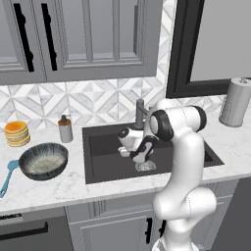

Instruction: Pick the squash from the sink and place it in the bowl. Then pick the bowl and place it in the microwave. Then close the microwave door and press the start button.

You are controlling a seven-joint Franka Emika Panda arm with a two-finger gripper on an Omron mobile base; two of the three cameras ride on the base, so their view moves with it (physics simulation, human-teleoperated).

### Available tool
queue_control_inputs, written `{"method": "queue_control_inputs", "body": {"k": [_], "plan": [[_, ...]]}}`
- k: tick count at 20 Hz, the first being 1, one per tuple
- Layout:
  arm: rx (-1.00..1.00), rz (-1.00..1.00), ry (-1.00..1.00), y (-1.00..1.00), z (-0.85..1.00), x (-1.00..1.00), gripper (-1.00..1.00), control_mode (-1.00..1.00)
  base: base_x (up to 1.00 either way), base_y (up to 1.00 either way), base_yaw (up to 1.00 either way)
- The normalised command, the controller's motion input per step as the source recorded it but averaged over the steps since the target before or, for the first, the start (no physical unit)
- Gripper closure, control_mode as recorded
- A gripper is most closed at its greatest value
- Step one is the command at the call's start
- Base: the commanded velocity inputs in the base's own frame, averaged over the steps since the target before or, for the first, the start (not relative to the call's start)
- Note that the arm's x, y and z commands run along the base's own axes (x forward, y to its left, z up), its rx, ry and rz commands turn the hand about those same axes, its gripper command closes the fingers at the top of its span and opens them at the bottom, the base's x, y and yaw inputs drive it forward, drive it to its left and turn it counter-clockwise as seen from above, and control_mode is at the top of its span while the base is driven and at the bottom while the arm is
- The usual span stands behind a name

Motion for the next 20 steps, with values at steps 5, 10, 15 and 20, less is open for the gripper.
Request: {"method": "queue_control_inputs", "body": {"k": [5, 10, 15, 20], "plan": [[0.0, 0.0, 0.0, 0.08, -0.41, 0.56, -1.0, -1.0, 0.0, 0.0, 0.0], [0.0, 0.0, 0.0, 0.03, -0.22, 0.57, -1.0, -1.0, 0.0, 0.0, 0.0], [0.0, 0.02, 0.0, 0.0, -0.21, 0.48, -1.0, -1.0, 0.0, 0.0, 0.0], [0.0, 0.05, 0.0, 0.0, -0.25, 0.17, -1.0, -1.0, 0.0, 0.0, 0.0]]}}
